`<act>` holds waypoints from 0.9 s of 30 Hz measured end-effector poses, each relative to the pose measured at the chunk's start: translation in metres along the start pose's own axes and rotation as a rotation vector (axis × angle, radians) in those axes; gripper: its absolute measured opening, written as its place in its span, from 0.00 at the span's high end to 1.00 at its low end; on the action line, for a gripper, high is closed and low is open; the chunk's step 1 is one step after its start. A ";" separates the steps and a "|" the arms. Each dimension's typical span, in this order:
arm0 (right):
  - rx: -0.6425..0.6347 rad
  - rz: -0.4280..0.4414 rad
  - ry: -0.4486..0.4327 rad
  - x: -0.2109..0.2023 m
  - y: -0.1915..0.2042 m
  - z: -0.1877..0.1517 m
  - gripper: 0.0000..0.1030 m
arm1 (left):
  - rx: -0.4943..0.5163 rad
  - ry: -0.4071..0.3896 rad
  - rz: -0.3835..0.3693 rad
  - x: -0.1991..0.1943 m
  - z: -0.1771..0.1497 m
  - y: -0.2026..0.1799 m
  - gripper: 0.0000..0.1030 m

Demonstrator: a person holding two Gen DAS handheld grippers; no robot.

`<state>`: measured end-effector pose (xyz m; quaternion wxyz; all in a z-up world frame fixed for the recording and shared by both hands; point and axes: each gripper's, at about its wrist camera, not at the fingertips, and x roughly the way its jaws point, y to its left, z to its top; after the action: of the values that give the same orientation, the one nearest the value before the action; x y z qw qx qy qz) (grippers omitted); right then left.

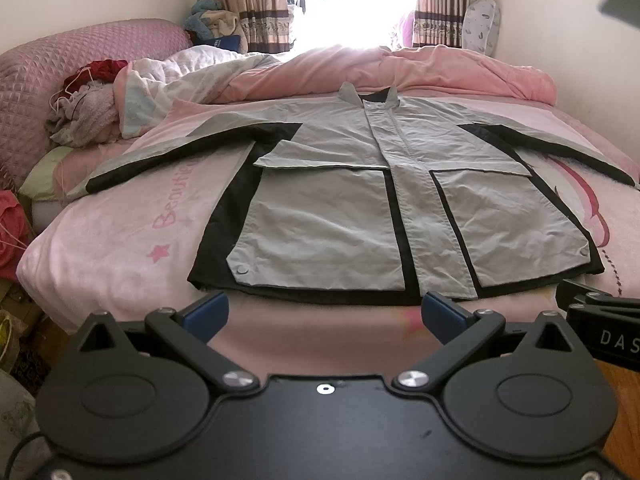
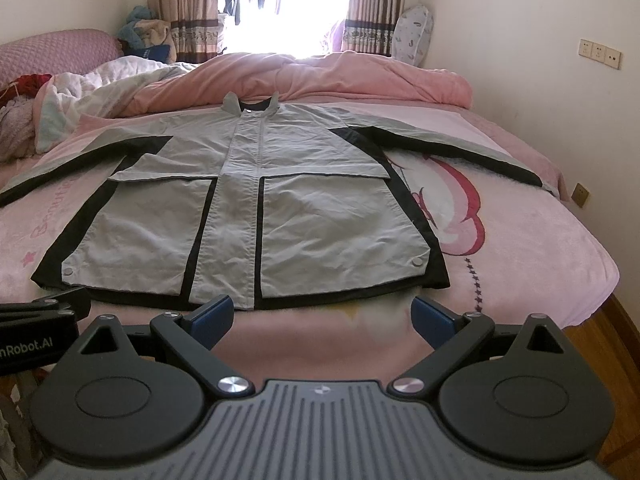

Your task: Fold large clothes

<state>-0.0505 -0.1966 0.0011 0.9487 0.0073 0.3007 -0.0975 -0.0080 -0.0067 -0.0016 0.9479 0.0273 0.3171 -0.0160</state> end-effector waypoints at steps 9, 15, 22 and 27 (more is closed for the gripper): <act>0.000 0.000 0.000 0.000 0.000 -0.001 0.00 | -0.003 0.001 0.001 0.000 0.000 0.001 0.00; 0.000 0.000 0.001 0.000 0.000 -0.001 0.00 | -0.006 0.001 0.003 -0.001 -0.001 0.002 0.00; 0.000 0.000 0.000 0.000 0.000 -0.001 0.00 | -0.006 0.000 0.002 -0.001 -0.001 0.002 0.00; 0.000 -0.001 0.000 0.000 0.000 -0.001 0.00 | -0.005 0.001 0.003 -0.001 -0.001 0.002 0.00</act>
<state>-0.0508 -0.1968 0.0006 0.9487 0.0074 0.3006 -0.0979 -0.0091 -0.0051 -0.0017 0.9478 0.0252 0.3174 -0.0138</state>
